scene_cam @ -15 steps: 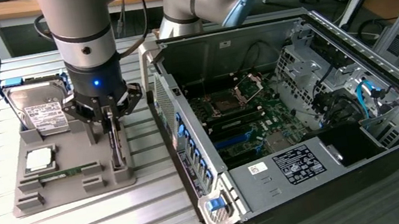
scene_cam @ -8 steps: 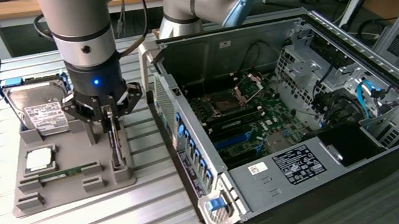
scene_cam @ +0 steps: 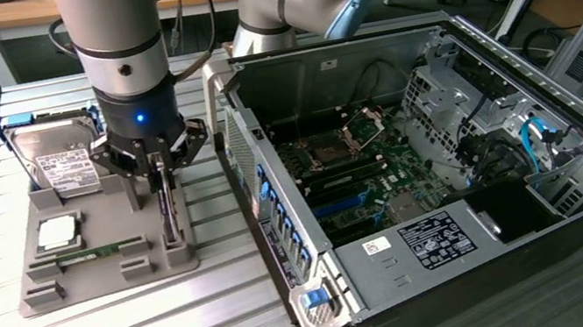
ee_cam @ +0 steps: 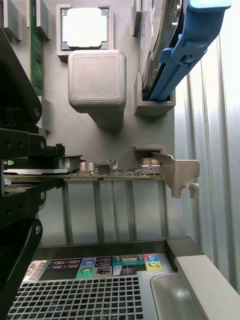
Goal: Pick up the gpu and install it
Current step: 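Pick up the gpu and move the gpu toward the slot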
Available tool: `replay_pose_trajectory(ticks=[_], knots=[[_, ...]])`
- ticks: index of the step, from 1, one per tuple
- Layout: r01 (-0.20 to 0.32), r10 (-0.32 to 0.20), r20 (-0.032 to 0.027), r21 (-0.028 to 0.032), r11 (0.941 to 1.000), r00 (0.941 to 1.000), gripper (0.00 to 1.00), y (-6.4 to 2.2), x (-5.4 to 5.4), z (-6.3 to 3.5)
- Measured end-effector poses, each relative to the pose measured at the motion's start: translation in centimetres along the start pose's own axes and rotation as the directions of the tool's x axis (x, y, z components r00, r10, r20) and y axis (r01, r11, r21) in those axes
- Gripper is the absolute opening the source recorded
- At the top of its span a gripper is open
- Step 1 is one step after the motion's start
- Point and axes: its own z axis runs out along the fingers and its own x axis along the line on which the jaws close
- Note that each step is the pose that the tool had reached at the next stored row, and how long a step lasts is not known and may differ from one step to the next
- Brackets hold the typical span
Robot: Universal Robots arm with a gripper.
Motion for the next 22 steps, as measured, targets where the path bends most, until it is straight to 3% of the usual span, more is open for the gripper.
replay_pose_trajectory(ticks=[7, 9, 19, 22], knots=[[0.0, 0.0, 0.0, 0.0, 1.0, 1.0, 0.27, 0.01, 0.0, -0.14], [0.0, 0.0, 0.0, -0.0001, 1.0, 1.0, 0.27, 0.03, 0.0, -0.91], [0.0, 0.0, 0.0001, -0.0001, 1.0, 1.0, 0.27, 0.04, 0.0, -1.14], [0.0, 0.0, 0.0, -0.0001, 1.0, 1.0, 0.27, 0.06, 0.0, -1.74]])
